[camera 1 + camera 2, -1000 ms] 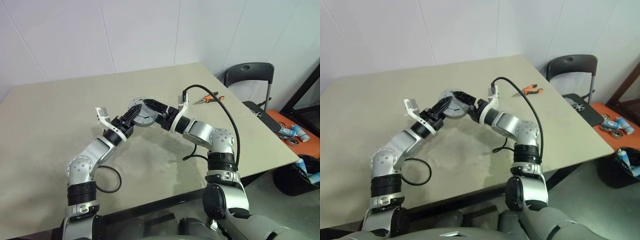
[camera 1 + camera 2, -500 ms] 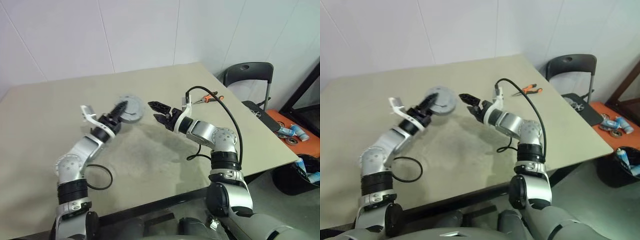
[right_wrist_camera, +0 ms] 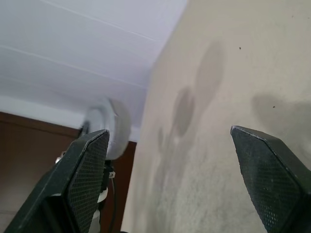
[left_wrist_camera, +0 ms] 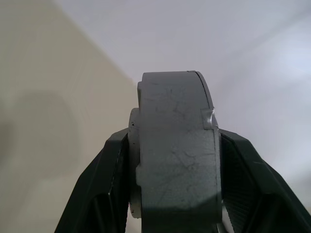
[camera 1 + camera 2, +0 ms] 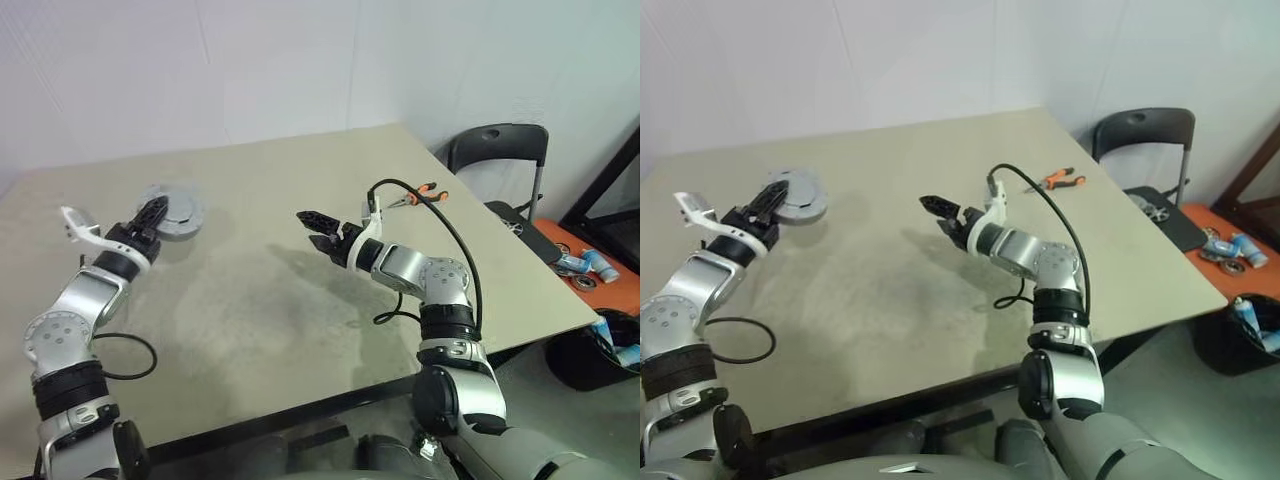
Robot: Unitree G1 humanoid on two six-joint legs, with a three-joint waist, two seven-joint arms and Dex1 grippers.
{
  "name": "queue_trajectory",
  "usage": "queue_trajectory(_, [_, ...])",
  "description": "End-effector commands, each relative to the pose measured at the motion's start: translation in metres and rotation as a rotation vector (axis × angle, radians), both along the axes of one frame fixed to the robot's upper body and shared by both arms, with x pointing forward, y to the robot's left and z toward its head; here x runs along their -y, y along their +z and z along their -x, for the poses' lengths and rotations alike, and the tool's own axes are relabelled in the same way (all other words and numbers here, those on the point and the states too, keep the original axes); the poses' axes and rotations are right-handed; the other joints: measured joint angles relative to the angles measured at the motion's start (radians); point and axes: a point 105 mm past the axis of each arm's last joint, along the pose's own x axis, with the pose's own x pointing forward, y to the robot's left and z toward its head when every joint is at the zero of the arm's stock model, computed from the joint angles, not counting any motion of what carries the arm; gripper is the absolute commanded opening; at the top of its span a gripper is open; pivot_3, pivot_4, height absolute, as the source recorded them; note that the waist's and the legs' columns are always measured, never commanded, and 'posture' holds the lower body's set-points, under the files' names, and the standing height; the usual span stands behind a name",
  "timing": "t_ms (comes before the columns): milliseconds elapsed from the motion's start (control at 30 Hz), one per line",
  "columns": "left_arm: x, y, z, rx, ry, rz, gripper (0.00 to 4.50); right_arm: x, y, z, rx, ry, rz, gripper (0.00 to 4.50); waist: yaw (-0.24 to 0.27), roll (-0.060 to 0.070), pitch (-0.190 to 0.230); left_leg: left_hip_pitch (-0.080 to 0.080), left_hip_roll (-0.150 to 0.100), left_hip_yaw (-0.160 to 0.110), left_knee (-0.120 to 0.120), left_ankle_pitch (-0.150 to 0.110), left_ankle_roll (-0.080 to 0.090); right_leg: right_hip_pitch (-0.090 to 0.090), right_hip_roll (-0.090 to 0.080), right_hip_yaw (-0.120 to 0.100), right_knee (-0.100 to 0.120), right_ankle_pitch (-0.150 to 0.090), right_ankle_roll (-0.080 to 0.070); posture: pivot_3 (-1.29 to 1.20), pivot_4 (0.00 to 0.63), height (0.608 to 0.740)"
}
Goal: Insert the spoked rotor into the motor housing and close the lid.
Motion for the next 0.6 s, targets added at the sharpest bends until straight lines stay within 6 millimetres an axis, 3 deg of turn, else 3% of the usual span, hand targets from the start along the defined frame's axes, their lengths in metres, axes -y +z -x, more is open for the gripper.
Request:
queue_trajectory(33, [0.0,0.011,-0.003,0.048,0.008,-0.06,2.35,-0.004,0.01,0.0,0.038,0.016,-0.012,4.16,0.002,-0.001,0.0,-0.001,0.0,0.0,0.0,0.0,0.0,0.0,-0.001,0.0,0.0,0.0,0.0,0.0,0.0,0.74])
queue_trajectory(200, [0.014,-0.011,-0.009,-0.016,-0.002,-0.06,2.35,-0.009,0.011,0.001,0.042,0.026,-0.007,4.16,-0.002,-0.002,0.0,-0.004,-0.002,0.0,0.0,-0.002,-0.003,-0.003,-0.005,0.0,-0.001,0.0,0.0,0.0,0.0,0.74])
queue_trajectory(333, [0.011,-0.029,-0.008,-0.074,0.021,-0.066,2.35,-0.009,0.008,0.003,0.041,0.032,0.008,4.16,-0.01,-0.002,0.0,-0.005,-0.001,0.0,-0.001,-0.002,-0.003,-0.005,-0.004,0.0,0.001,0.001,0.0,0.0,0.0,0.74])
queue_trajectory(600, [-0.004,-0.041,-0.003,-0.117,0.059,-0.088,2.35,-0.007,0.009,0.003,0.045,0.033,0.018,4.16,-0.008,-0.002,0.0,-0.005,-0.001,0.0,-0.001,-0.001,-0.003,-0.006,-0.005,0.0,0.001,0.001,0.0,0.0,0.0,0.74])
